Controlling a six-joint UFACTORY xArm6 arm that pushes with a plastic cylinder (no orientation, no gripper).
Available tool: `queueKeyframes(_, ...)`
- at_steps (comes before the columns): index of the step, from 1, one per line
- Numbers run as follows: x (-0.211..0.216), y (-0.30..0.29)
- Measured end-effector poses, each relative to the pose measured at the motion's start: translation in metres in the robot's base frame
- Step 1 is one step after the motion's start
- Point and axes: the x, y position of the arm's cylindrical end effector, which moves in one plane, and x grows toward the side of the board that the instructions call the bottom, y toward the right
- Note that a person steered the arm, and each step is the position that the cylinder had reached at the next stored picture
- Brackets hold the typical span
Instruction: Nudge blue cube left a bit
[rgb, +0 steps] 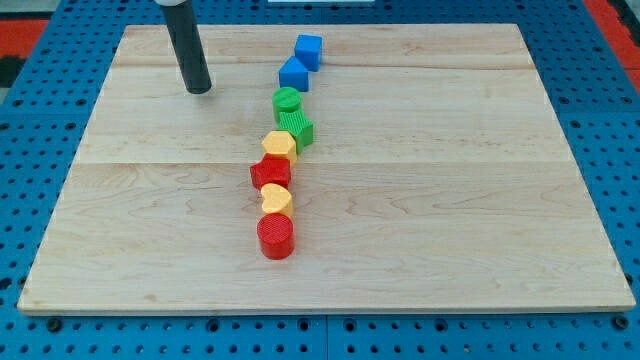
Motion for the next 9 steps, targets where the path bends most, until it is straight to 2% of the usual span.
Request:
queueKeyframes(2,-0.013,0.0)
queueKeyframes(4,-0.099,0.038)
queueKeyframes(5,-0.121,0.071)
queueKeyframes(6,-0.121,0.094)
queueKeyframes(8,-0.116,0.191)
queueKeyframes(9,-0.086,0.193)
